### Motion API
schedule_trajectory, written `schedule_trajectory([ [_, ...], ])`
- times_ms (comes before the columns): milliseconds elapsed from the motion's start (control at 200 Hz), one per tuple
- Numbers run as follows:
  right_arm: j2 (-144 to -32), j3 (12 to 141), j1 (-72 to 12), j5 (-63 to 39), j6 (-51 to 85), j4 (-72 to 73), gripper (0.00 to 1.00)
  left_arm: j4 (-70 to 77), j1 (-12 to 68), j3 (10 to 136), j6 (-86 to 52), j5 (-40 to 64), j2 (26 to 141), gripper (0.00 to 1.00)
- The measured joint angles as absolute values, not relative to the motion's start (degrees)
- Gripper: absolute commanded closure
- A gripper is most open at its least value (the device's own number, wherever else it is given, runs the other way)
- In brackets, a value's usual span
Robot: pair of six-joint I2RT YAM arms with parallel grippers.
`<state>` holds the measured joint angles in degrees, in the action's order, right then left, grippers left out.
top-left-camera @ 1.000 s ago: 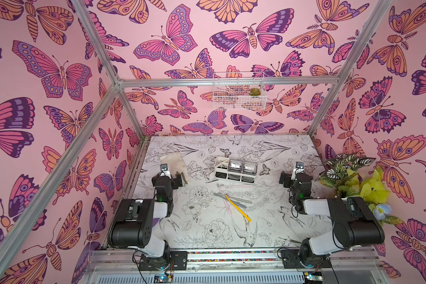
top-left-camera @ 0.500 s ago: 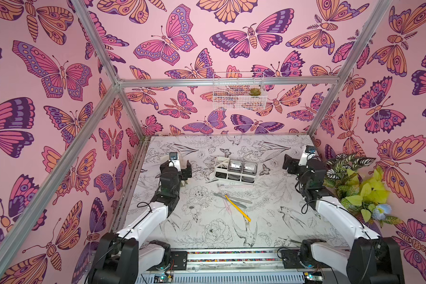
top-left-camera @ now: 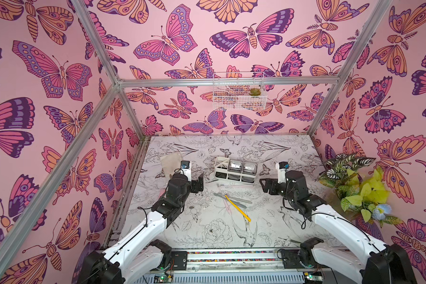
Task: Place the toothbrush into the toothbrush holder
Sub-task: Pick up the toothbrush from the center of the board.
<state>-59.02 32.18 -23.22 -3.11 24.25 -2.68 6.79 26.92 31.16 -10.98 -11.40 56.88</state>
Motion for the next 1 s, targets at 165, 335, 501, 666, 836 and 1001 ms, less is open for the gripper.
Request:
schedule_trajectory([
  [165,-61.39,32.18,-29.32,-0.8,24.21,-4.54,0.13,5.04,29.04,29.54,-14.48,-11.07,57.47,0.09],
  [335,-69.19,32.29,-33.32,0.6,25.08,-4.69,0.16,5.3,29.17,29.36,-16.23,-11.84,59.2,0.1],
  [501,-74.67,34.0,-37.19,1.98,25.63,-5.08,0.17,5.82,29.17,29.34,-17.93,-11.18,61.47,0.1],
  [666,-77.65,35.09,-37.71,2.79,26.02,-4.58,0.22,5.06,29.17,30.37,-20.08,-10.02,65.47,0.1],
  [836,-78.54,36.18,-41.87,4.01,26.17,-4.56,0.28,4.29,29.17,31.81,-21.87,-8.91,68.6,0.11],
  [1001,-78.65,36.64,-47.48,5.58,26.83,-4.62,0.32,4.16,29.17,31.81,-22.46,-8.91,68.03,0.11],
])
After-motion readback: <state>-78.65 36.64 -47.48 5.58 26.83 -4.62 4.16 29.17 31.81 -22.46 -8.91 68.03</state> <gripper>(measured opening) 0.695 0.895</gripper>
